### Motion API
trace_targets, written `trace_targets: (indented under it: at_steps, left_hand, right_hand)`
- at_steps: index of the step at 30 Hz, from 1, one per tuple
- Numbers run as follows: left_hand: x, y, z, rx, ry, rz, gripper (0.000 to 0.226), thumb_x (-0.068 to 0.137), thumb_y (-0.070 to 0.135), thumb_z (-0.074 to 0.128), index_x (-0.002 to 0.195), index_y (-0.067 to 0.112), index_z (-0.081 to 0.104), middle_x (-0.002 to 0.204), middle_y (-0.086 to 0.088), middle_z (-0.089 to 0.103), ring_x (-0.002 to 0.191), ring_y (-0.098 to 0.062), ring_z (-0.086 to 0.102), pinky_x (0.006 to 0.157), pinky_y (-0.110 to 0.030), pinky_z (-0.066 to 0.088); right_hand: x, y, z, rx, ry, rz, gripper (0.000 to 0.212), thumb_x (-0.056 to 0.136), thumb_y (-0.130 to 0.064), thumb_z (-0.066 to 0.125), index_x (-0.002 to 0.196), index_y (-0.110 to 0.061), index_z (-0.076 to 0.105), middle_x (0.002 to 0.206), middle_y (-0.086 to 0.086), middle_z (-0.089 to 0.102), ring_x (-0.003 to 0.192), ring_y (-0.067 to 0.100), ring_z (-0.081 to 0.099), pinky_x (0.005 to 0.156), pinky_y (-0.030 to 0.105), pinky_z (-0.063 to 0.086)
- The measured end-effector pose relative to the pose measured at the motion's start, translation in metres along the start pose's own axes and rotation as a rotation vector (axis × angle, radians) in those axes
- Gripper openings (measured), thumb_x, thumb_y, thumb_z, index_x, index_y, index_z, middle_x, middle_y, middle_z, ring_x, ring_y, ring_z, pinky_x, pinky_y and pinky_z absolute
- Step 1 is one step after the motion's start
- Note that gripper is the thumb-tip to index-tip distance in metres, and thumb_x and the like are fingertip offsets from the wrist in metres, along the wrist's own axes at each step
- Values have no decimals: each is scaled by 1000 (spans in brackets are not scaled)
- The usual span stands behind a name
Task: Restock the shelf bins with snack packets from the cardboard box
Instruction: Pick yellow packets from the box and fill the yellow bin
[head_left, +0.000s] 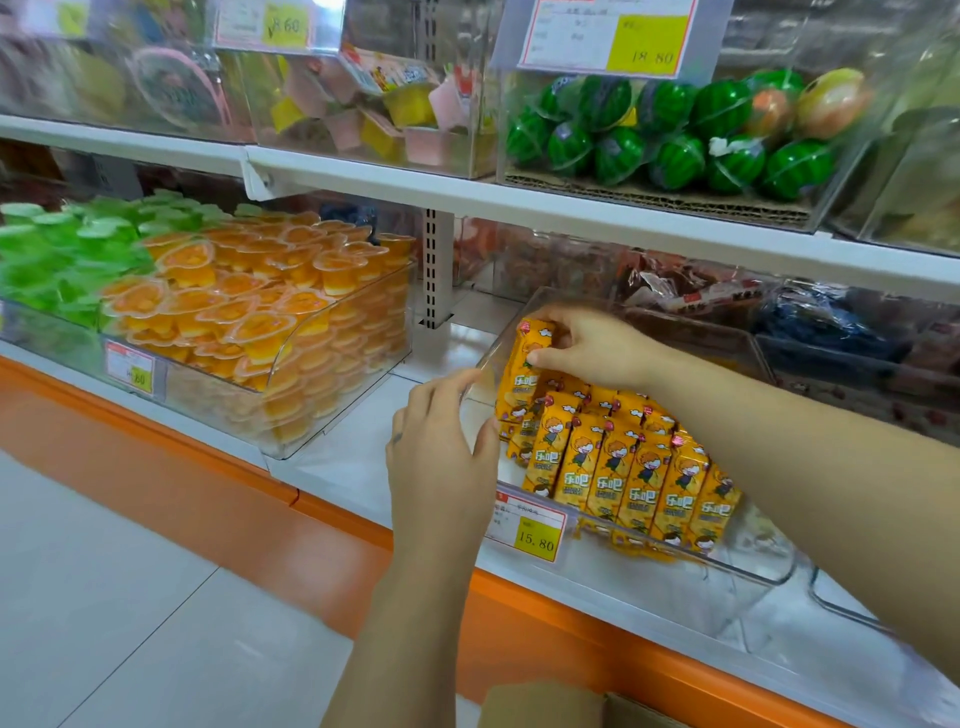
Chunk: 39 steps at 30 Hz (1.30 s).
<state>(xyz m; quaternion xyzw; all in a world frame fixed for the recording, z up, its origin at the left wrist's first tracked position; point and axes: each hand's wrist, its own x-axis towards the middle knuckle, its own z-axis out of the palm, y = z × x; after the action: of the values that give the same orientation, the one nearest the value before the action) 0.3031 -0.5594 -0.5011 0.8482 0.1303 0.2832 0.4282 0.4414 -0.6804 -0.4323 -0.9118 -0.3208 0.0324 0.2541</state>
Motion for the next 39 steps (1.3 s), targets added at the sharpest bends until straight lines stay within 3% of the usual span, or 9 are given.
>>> trace_targets:
  at_steps: [2,7,10,14,20,26,30,33,39]
  left_hand:
    - [0,-1,1,-6,-10,-4,42,92,20,58,132,30,48,129,8,48,118,-14,43,101,-41,38]
    - [-1,-2,0,-20,-26,-13,41,92,20,57,131,31,48,128,9,47,117,-13,45,101,-41,39]
    - [-2,-4,-3,-60,-29,-16,38,93,19,56,128,32,50,125,12,49,109,-7,47,96,-33,40]
    - [-4,-3,-6,-99,-37,-31,33,95,18,53,125,31,53,120,15,49,100,0,48,82,-20,37]
    - [-4,-3,-7,-106,-46,-25,32,96,17,51,125,30,54,119,15,48,100,-1,50,85,-23,41]
    - [1,-6,-6,-81,-34,-24,30,95,18,52,122,31,55,121,12,46,103,-4,49,85,-23,40]
    - [-1,5,-6,-23,29,19,30,94,15,52,121,26,58,125,6,47,115,-14,47,95,-31,40]
    - [-10,25,-11,-56,91,133,26,94,14,51,116,25,60,120,7,50,105,-11,51,89,-31,44]
    - [-60,54,-2,-2,-108,334,23,94,18,53,114,24,63,112,8,59,90,-8,56,78,-28,46]
  right_hand:
    - [3,-2,6,-75,30,2,37,92,-25,59,127,-16,51,112,2,63,94,18,60,81,28,47]
    - [13,0,25,-156,147,16,36,89,-24,62,123,-12,54,112,8,62,93,20,57,73,23,37]
    - [15,0,33,-170,211,18,28,87,-21,65,111,-10,56,98,8,63,82,19,57,69,27,40]
    - [13,4,43,-215,191,37,22,84,-17,67,102,-10,56,90,10,65,81,25,61,69,38,51]
    - [15,5,52,-490,146,75,29,87,-31,66,111,-15,63,112,7,58,105,27,55,82,37,47]
    - [5,8,36,-388,158,46,42,85,-35,67,124,-20,60,121,5,61,109,24,57,88,38,49]
    - [-23,4,25,-346,227,14,35,86,-34,66,119,-24,62,118,2,60,108,22,56,92,40,47]
    - [-59,-3,18,-307,265,-23,28,88,-32,63,115,-23,64,114,1,60,109,21,54,96,43,43]
    - [-165,-11,15,-179,362,-118,15,85,-18,66,100,-17,70,95,-2,67,92,17,59,83,32,46]
